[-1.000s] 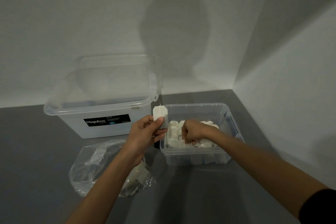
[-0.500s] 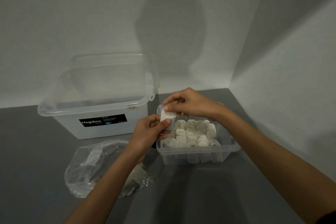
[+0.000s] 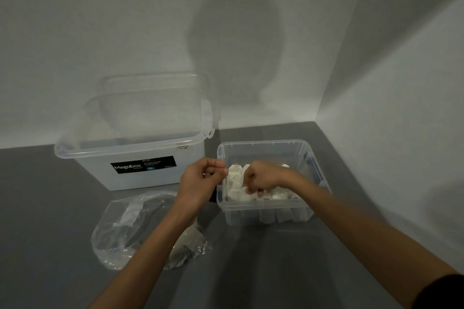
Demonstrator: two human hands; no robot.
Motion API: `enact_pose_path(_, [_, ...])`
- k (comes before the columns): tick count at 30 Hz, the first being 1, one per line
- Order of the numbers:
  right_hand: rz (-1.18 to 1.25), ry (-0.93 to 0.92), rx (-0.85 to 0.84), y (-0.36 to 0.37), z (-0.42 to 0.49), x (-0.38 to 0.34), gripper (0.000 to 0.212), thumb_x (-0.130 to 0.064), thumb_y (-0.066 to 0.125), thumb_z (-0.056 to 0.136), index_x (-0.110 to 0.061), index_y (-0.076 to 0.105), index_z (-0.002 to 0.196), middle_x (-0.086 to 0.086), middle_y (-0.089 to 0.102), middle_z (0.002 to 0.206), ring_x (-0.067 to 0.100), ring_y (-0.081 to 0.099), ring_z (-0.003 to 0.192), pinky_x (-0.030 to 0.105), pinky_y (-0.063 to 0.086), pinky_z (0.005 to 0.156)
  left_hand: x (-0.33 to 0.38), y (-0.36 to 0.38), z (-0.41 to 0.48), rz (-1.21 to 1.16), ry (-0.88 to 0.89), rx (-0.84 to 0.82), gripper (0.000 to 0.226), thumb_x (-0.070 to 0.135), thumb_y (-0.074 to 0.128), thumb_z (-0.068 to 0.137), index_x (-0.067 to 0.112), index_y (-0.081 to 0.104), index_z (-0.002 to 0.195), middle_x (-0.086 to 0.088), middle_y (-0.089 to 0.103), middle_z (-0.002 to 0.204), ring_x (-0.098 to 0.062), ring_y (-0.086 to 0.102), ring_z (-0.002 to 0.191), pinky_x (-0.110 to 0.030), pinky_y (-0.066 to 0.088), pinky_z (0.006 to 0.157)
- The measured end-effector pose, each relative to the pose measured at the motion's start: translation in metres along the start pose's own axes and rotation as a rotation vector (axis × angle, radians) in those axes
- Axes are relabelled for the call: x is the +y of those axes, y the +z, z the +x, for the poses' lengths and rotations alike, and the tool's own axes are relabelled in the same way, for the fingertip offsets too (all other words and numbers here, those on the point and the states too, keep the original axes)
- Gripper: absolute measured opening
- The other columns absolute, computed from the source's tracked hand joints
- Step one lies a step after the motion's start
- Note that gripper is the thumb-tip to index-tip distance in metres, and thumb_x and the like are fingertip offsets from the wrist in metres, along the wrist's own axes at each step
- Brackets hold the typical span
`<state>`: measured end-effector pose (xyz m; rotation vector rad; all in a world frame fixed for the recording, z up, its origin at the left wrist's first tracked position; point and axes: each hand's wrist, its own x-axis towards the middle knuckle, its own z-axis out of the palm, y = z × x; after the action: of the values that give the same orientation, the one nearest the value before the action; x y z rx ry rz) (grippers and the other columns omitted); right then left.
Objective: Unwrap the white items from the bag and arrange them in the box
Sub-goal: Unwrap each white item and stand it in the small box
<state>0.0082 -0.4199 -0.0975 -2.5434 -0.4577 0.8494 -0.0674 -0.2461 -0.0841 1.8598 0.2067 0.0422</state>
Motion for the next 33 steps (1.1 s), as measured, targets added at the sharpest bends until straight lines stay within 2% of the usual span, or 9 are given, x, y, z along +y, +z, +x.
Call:
enact_pose_path(7, [-0.152, 0.037, 0.049, 0.017, 0.006, -0.001, 0.018, -0.007, 0.069, 0.082, -0.005, 0.068, 0.1, 0.005, 0.058, 0.089, 0.017, 0.056, 0.081, 0.016, 0.037, 0.052, -0.001, -0.014, -0.005, 0.005, 0.002, 0.009, 0.007, 0.018, 0.064, 0.089, 0.022, 0.067, 0.093, 0.002, 0.069, 0.088, -0.014, 0.066, 0.085, -0.025, 0.051, 0.07])
enact_pose_path(10, [-0.138, 0.045, 0.099, 0.009, -0.003, -0.01, 0.014, -0.008, 0.069, 0.083, -0.004, 0.067, 0.097, 0.006, 0.062, 0.084, 0.012, 0.057, 0.059, 0.015, 0.041, 0.049, -0.002, -0.032, -0.011, -0.021, -0.002, -0.004, 0.008, 0.017, 0.064, 0.088, 0.019, 0.067, 0.096, -0.002, 0.069, 0.089, -0.017, 0.068, 0.084, -0.024, 0.049, 0.068])
enact_pose_path(17, [0.046, -0.233, 0.486, -0.025, -0.048, -0.099, 0.011, -0.011, 0.059, 0.09, -0.007, 0.069, 0.091, -0.009, 0.062, 0.072, -0.002, 0.058, 0.056, 0.003, 0.043, 0.051, -0.001, -0.109, -0.019, 0.079, -0.07, -0.144, 0.008, 0.02, 0.063, 0.089, 0.015, 0.069, 0.091, -0.001, 0.073, 0.086, -0.014, 0.068, 0.079, -0.026, 0.051, 0.072])
enact_pose_path(21, [0.137, -0.366, 0.359, -0.001, -0.06, -0.166, 0.006, -0.014, 0.062, 0.091, -0.013, 0.068, 0.089, -0.014, 0.062, 0.067, -0.002, 0.062, 0.054, 0.008, 0.047, 0.054, -0.025, -0.144, -0.016, 0.36, -0.17, -0.407, 0.011, 0.018, 0.064, 0.087, 0.01, 0.071, 0.084, -0.011, 0.073, 0.079, -0.014, 0.063, 0.068, -0.026, 0.052, 0.069])
enact_pose_path(24, [-0.05, -0.347, 0.211, 0.037, -0.042, -0.193, 0.011, -0.005, 0.058, 0.09, -0.006, 0.069, 0.091, -0.004, 0.065, 0.077, 0.007, 0.06, 0.067, 0.016, 0.046, 0.064, -0.053, -0.148, -0.013, 0.605, -0.141, -0.486, 0.005, 0.014, 0.064, 0.081, 0.013, 0.069, 0.082, -0.01, 0.072, 0.079, -0.021, 0.067, 0.073, -0.03, 0.054, 0.072])
enact_pose_path(27, [-0.237, -0.256, 0.088, 0.078, -0.017, -0.202, 0.017, 0.001, 0.057, 0.087, -0.007, 0.061, 0.072, 0.009, 0.058, 0.077, 0.023, 0.056, 0.071, 0.027, 0.045, 0.064, -0.072, -0.141, -0.012, 0.774, -0.096, -0.508, 0.012, 0.011, 0.066, 0.079, 0.018, 0.057, 0.077, -0.001, 0.064, 0.083, -0.019, 0.061, 0.079, -0.024, 0.047, 0.068])
enact_pose_path(29, [-0.334, -0.188, 0.044, 0.099, -0.004, -0.203, 0.009, 0.001, 0.057, 0.088, -0.005, 0.063, 0.085, 0.011, 0.058, 0.085, 0.024, 0.056, 0.076, 0.028, 0.045, 0.066, -0.082, -0.135, -0.01, 0.792, -0.08, -0.495, 0.011, 0.009, 0.065, 0.081, 0.014, 0.06, 0.088, -0.005, 0.064, 0.09, -0.019, 0.061, 0.084, -0.023, 0.044, 0.071])
enact_pose_path(31, [-0.36, -0.109, 0.042, 0.112, 0.006, -0.202, 0.02, 0.002, 0.056, 0.089, 0.001, 0.064, 0.108, 0.012, 0.059, 0.094, 0.025, 0.06, 0.085, 0.026, 0.044, 0.072, -0.087, -0.128, -0.007, 0.795, -0.053, -0.461, 0.014, 0.009, 0.059, 0.085, 0.006, 0.064, 0.099, -0.011, 0.069, 0.099, -0.021, 0.064, 0.089, -0.023, 0.045, 0.071])
enact_pose_path(33, [-0.306, -0.043, 0.065, 0.117, 0.014, -0.201, 0.023, 0.005, 0.052, 0.089, 0.005, 0.063, 0.109, 0.011, 0.057, 0.081, 0.026, 0.059, 0.082, 0.026, 0.042, 0.071, -0.09, -0.122, -0.004, 0.755, -0.033, -0.424, 0.018, 0.011, 0.052, 0.09, 0.002, 0.066, 0.099, -0.015, 0.07, 0.1, -0.022, 0.064, 0.086, -0.024, 0.047, 0.07])
